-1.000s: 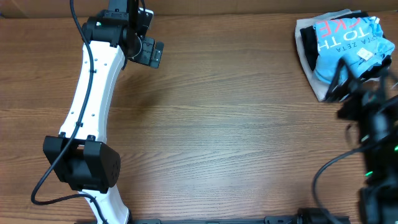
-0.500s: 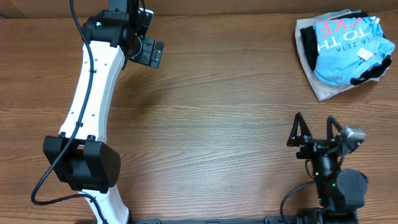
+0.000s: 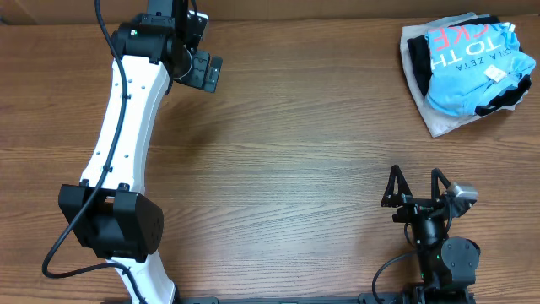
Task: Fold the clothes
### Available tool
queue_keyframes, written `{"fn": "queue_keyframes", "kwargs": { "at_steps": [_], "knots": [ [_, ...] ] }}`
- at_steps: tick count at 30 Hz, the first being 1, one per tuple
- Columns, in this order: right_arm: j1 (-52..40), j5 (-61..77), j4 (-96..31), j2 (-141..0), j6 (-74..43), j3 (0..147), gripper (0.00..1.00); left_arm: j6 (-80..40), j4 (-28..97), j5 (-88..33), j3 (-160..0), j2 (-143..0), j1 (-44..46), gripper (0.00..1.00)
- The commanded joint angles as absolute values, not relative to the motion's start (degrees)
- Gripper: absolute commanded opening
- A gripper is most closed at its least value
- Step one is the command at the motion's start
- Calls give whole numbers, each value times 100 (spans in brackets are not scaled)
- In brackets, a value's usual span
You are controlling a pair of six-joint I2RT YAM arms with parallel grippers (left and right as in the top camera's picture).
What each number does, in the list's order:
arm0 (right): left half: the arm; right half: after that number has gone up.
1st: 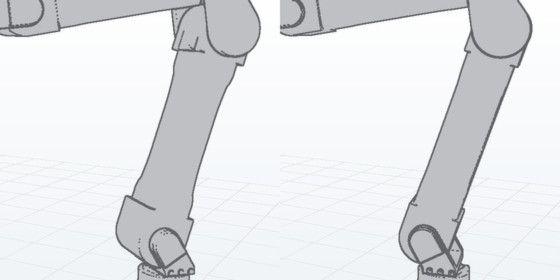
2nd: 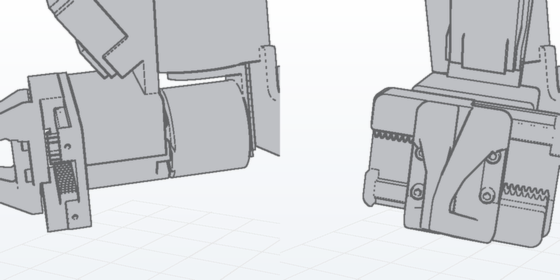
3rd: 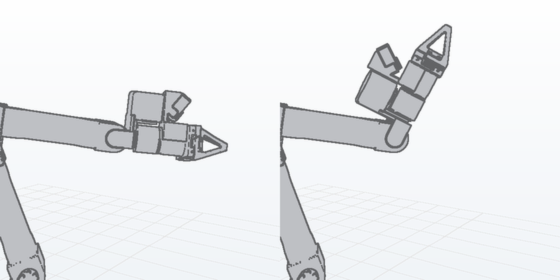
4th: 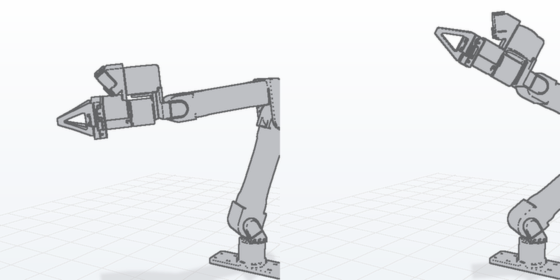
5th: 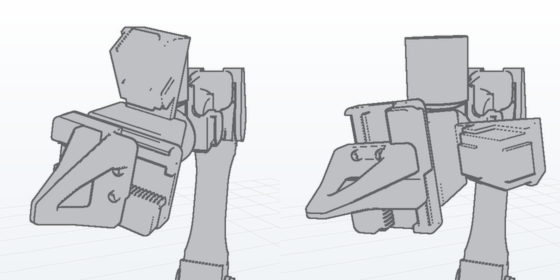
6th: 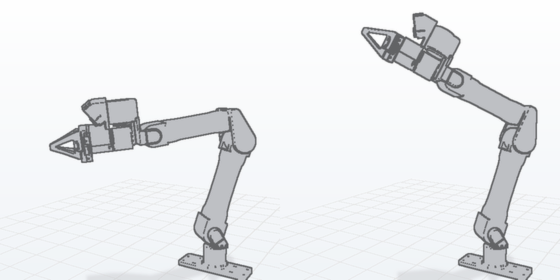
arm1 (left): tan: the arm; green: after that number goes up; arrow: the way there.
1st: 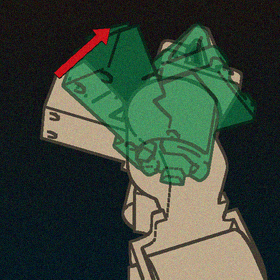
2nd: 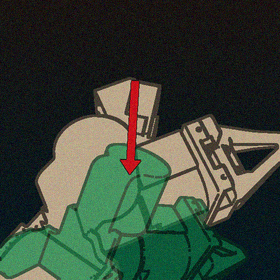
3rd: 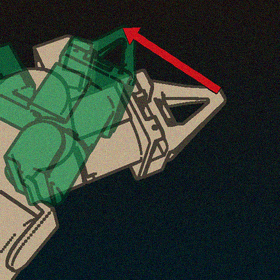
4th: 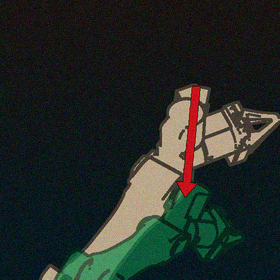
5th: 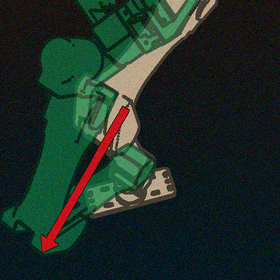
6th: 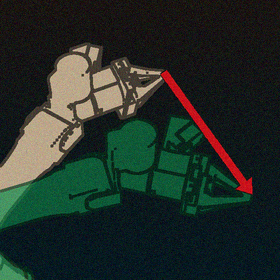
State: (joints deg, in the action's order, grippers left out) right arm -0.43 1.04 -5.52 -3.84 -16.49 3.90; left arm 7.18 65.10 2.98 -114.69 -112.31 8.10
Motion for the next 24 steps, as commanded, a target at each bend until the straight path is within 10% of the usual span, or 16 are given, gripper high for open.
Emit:
{"fn": "queue_keyframes", "kwargs": {
  "at_steps": [1,24],
  "knots": [
    [-75,58,-475,-158,-1680,204,100,620,6512,250,-11448,-11222,764,100],
    [-228,97,-467,-16,-1678,45,100,617,6512,250,-11448,-11220,764,100]
  ]
}}
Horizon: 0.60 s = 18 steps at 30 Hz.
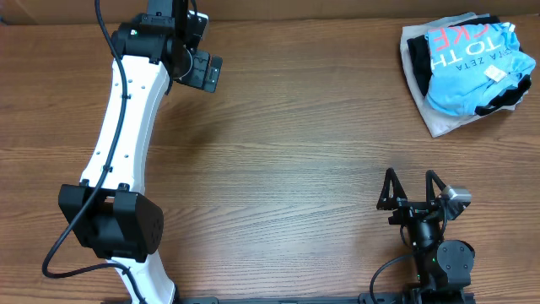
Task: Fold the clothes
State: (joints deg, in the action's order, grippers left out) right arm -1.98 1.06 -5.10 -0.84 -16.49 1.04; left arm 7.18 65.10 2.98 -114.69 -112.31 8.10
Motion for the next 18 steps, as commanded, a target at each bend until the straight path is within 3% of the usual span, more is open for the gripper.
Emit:
{"fn": "queue_keyframes", "kwargs": {
  "at_steps": [1,18],
  "knots": [
    [-228,97,-464,-16,-1675,45,100,617,6512,250,-11448,-11222,764,100],
    [-228,99,-464,-16,-1678,45,100,617,7513,250,-11448,-10265,764,100]
  ]
}}
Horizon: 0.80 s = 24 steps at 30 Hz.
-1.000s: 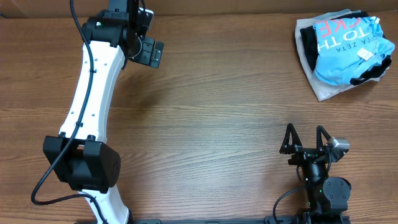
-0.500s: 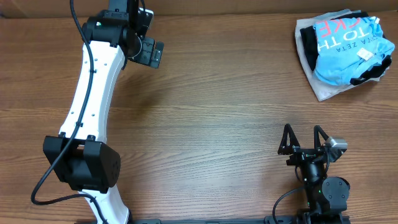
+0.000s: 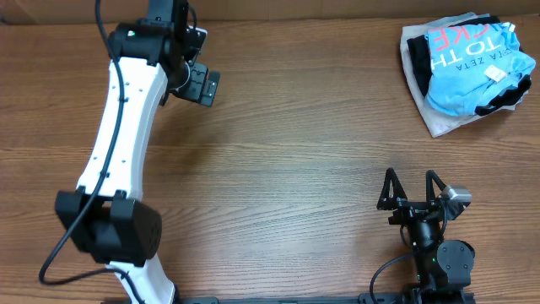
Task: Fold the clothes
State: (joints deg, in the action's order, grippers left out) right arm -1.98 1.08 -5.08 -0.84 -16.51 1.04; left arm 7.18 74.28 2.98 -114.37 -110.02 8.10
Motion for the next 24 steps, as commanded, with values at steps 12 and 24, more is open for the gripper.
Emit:
{"fn": "queue_keyframes", "kwargs": {
  "at_steps": [12,24],
  "knots": [
    [-228,97,-464,-16,-1675,45,100,657,7686,381,-11028,-8368,762,100],
    [-228,97,-464,-16,-1675,45,100,875,3927,-379,-6377,-5739,762,100]
  ]
}}
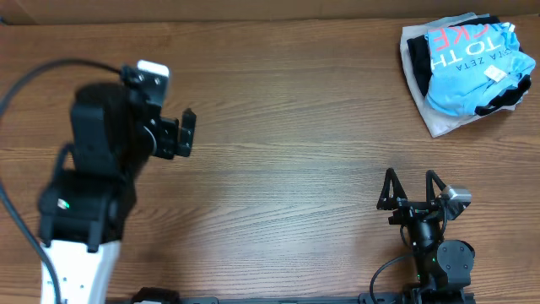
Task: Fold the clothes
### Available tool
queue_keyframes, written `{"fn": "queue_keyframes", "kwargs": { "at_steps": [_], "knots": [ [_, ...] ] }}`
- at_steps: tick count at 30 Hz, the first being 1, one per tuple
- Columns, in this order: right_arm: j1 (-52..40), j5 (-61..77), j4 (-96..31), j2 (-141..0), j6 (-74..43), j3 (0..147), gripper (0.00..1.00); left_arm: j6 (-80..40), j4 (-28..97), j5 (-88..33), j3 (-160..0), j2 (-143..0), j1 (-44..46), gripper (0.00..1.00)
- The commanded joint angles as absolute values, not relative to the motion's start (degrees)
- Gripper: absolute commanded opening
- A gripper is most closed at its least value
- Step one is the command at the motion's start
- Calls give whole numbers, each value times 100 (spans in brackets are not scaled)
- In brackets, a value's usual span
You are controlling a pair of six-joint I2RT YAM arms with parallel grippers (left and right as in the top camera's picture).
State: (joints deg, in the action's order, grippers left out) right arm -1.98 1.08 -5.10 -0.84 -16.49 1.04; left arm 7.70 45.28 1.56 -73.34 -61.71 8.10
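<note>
A pile of folded clothes (464,72) lies at the table's far right corner: a light blue T-shirt with pink and white lettering on top of a black garment and a pale one. My left gripper (180,137) hovers over bare wood at the left, far from the pile, with nothing in it; blur hides how its jaws stand. My right gripper (411,187) sits near the front edge at the right, open and empty, fingers pointing toward the back.
The brown wooden table (287,127) fills the view. The left arm's white and black body (84,194) covers the front left corner. The right arm's base (439,257) sits at the front edge.
The left arm has pulled back from the far left edge toward the front; its gripper now hangs lower and closer to the table's left middle. The right arm and the pile have not moved.
The left arm stood stretched out to the table's far left edge through all earlier moments, shifting only slightly, and now is drawn back empty. The right gripper moved a little left early on and has stayed open. The folded pile stayed put.
</note>
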Motion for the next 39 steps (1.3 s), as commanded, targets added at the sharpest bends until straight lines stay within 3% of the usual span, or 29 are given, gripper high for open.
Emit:
{"fn": "queue_keyframes", "kwargs": {
  "at_steps": [1,6,14,23,39],
  "knots": [
    [-228,97,-467,-16,-1678,45,100,873,3577,-523,-6020,-5586,762,100],
    [-228,97,-464,-16,-1675,45,100,849,2139,-1063,-4375,-4875,762,100],
    [-228,97,-467,-16,-1678,45,100,596,836,-1166,-2628,-3889,751,100],
    [-228,99,-467,-16,-1678,45,100,622,626,-1033,-2016,-3424,751,100],
    [-228,97,-464,-16,-1678,45,100,506,-250,-996,-167,-1072,751,100]
  ]
}}
